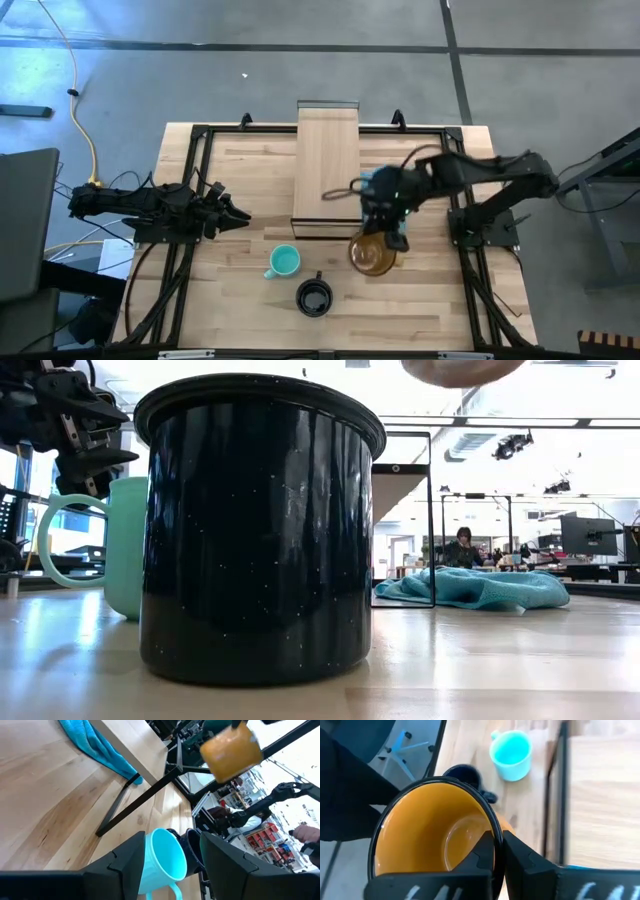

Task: Stack small to large cups/mugs on shelf
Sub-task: Put the yellow mug on the shelf

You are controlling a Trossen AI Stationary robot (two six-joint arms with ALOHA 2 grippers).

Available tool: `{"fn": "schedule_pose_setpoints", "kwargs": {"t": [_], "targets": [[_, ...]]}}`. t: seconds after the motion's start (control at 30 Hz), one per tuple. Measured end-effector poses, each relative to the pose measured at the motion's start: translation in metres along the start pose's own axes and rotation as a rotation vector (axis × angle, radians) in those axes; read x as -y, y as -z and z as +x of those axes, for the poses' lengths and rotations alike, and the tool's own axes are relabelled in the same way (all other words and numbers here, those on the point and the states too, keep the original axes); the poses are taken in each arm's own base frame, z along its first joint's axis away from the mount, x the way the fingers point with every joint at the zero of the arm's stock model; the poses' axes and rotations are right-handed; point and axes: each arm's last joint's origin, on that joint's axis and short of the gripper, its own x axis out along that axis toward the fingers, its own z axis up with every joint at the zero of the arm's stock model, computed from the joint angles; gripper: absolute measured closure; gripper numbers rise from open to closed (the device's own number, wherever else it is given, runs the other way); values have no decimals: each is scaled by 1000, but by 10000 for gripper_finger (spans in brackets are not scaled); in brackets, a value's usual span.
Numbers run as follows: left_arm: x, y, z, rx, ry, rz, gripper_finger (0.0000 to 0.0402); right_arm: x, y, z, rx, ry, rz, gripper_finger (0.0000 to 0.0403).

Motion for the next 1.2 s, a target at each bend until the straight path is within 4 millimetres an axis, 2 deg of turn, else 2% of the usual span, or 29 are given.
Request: {"fn": "schedule_pose_setpoints", "kwargs": {"t": [0.23, 0.47, 0.83, 1.2], "targets": [[0, -1, 0, 22, -17, -8, 222, 30, -11, -47, 37, 84, -17, 403], [0, -1, 0, 39, -25, -34, 222, 66, -15, -73, 71, 120, -27, 403], [-1, -2, 0, 71, -43, -93, 222, 140, -24, -90, 32, 110, -55, 403], [4, -8, -1, 134, 5, -144, 222, 218, -35, -92, 15, 83, -115, 403]]}}
